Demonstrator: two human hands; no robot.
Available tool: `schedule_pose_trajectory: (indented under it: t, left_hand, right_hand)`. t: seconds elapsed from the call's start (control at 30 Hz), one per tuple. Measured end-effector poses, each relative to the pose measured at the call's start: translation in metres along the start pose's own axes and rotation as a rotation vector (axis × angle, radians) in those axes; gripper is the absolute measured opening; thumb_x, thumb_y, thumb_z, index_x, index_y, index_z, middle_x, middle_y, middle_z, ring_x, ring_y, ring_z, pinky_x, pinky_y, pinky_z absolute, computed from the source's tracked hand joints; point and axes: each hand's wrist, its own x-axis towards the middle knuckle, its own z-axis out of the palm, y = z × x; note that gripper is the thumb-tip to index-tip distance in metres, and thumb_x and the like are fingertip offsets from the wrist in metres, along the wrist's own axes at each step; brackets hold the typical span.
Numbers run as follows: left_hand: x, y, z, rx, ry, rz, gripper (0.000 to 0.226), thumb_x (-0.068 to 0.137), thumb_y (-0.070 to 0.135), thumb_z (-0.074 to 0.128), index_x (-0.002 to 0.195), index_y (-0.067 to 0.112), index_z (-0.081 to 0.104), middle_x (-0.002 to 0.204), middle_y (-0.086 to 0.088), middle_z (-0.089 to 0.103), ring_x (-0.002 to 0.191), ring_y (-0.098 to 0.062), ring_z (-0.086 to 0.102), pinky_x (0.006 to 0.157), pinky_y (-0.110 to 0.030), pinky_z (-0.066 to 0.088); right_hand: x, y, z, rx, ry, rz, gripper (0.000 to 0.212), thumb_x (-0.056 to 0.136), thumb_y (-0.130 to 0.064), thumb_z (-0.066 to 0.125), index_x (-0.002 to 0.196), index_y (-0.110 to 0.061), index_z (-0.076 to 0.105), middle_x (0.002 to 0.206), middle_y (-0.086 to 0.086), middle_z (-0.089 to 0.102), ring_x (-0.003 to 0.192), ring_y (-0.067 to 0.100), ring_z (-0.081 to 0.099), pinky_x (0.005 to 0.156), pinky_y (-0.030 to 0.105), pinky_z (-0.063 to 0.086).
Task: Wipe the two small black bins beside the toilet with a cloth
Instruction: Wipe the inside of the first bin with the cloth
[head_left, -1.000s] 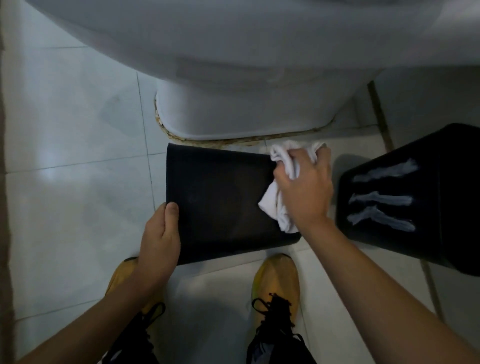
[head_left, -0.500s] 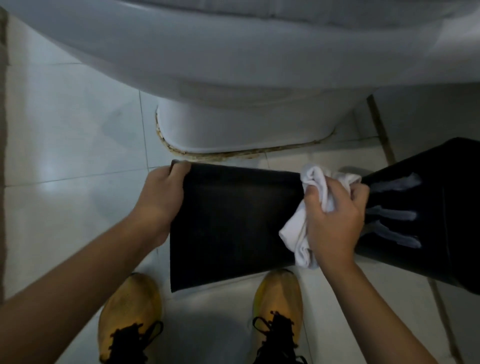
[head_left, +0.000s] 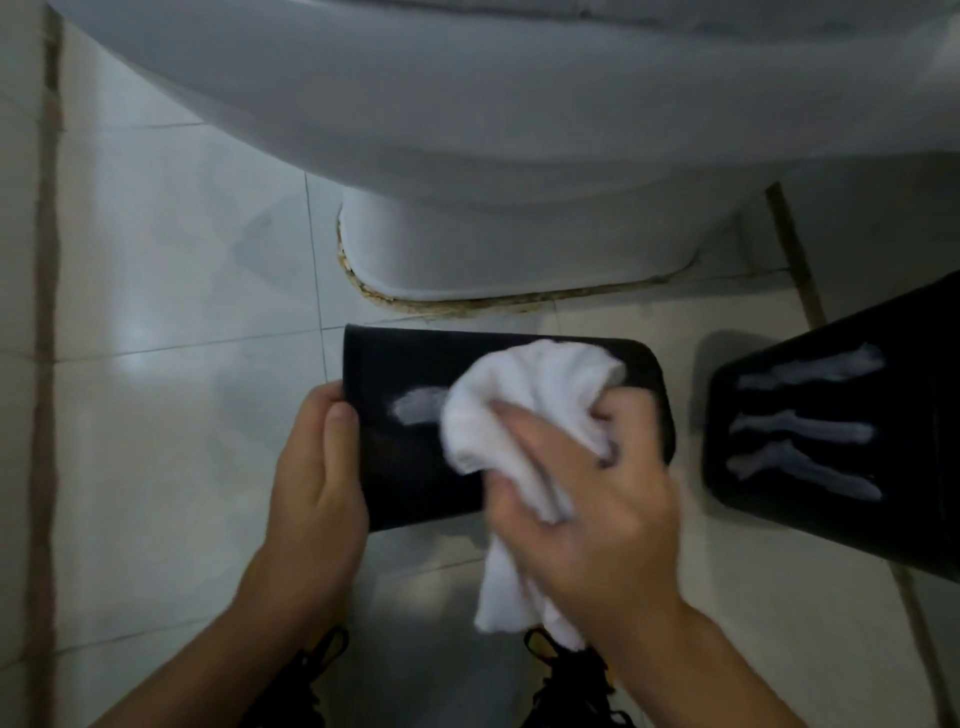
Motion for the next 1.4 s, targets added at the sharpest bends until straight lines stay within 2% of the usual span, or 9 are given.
schedule_pose_trajectory:
  t: [0.17,0.3,0.43,0.63,0.8,1.0,1.13,1.3,1.4]
  left_hand:
    - [-0.017,-0.019,0.004,0.044,0.031,0.006,0.036,0.096,-0.009,0.044,0.081,0.023,0.053,0.074,0.008,0.057,0.066,0.014,0.059,0.058,-0.006,0.048]
    - [-0.014,-0.007,0.005,0.129,0.072,0.118,0.022,0.101,0.006,0.039,0.088,0.011,0.055,0.071,0.008,0.056,0.066,0.011,0.057,0.057,-0.002,0.039]
    - [-0.014,-0.001,0.012,0.119,0.076,0.088,0.021,0.105,0.014,0.034,0.104,0.015,0.055,0.085,0.011,0.059,0.079,0.009,0.058,0.061,-0.003,0.042]
    - [-0.012,-0.002,0.011,0.003,0.044,0.02,0.02,0.104,0.01,0.039,0.091,0.012,0.054,0.071,0.001,0.058,0.065,-0.004,0.058,0.054,-0.014,0.046]
    - [-0.005,0.0,0.016,0.096,0.106,0.062,0.022,0.106,0.015,0.033,0.101,0.011,0.054,0.081,0.009,0.056,0.073,0.007,0.057,0.058,-0.005,0.042]
    - [-0.012,-0.003,0.008,0.034,0.041,0.052,0.021,0.104,0.009,0.036,0.092,0.01,0.053,0.074,-0.001,0.057,0.065,-0.002,0.055,0.055,-0.011,0.041]
    - [-0.005,-0.006,0.011,0.099,0.066,0.068,0.021,0.106,0.015,0.033,0.103,0.017,0.054,0.086,0.008,0.06,0.079,-0.001,0.06,0.06,-0.01,0.047]
    - [-0.014,-0.008,0.005,0.023,0.011,0.077,0.022,0.105,0.015,0.034,0.094,0.011,0.053,0.076,0.002,0.058,0.067,-0.005,0.056,0.056,-0.012,0.043]
    - [-0.009,-0.008,0.01,0.064,0.045,0.051,0.027,0.106,0.022,0.031,0.101,0.012,0.055,0.082,0.003,0.059,0.074,-0.006,0.059,0.058,-0.013,0.046]
  right_hand:
    - [0.02,-0.04,0.041,0.01,-0.243,-0.176,0.034,0.09,-0.035,0.06,0.117,-0.016,0.07,0.115,0.017,0.056,0.089,0.027,0.057,0.066,0.038,0.056]
    - [0.032,-0.021,0.042,-0.102,-0.253,-0.189,0.031,0.084,-0.032,0.067,0.11,-0.016,0.073,0.123,0.016,0.046,0.092,0.032,0.061,0.064,0.039,0.058]
    - [0.057,0.014,0.025,-0.255,-0.19,0.189,0.03,0.085,-0.038,0.058,0.109,-0.024,0.071,0.137,0.011,0.046,0.101,0.025,0.057,0.071,0.032,0.051]
    - [-0.008,-0.031,0.025,-0.166,-0.313,-0.14,0.035,0.089,-0.04,0.057,0.117,-0.023,0.069,0.116,0.011,0.051,0.085,0.022,0.059,0.063,0.032,0.056]
    - [0.027,0.01,0.018,-0.247,-0.139,0.211,0.03,0.087,-0.033,0.063,0.112,-0.017,0.069,0.12,0.013,0.052,0.091,0.025,0.057,0.068,0.039,0.055]
    - [0.011,-0.006,0.028,-0.058,-0.333,-0.263,0.035,0.082,-0.036,0.065,0.112,-0.02,0.072,0.112,0.009,0.048,0.083,0.025,0.057,0.06,0.036,0.054]
    - [0.042,0.009,0.027,-0.12,-0.184,0.192,0.026,0.085,-0.034,0.067,0.108,-0.022,0.07,0.123,0.007,0.051,0.089,0.012,0.049,0.07,0.025,0.043]
    - [0.012,-0.008,0.025,-0.02,-0.378,-0.285,0.034,0.083,-0.034,0.065,0.112,-0.019,0.071,0.111,0.009,0.049,0.087,0.022,0.055,0.064,0.036,0.055]
    - [0.032,0.004,0.026,-0.097,-0.232,0.034,0.028,0.084,-0.031,0.069,0.109,-0.019,0.071,0.116,0.011,0.054,0.089,0.02,0.055,0.066,0.034,0.054]
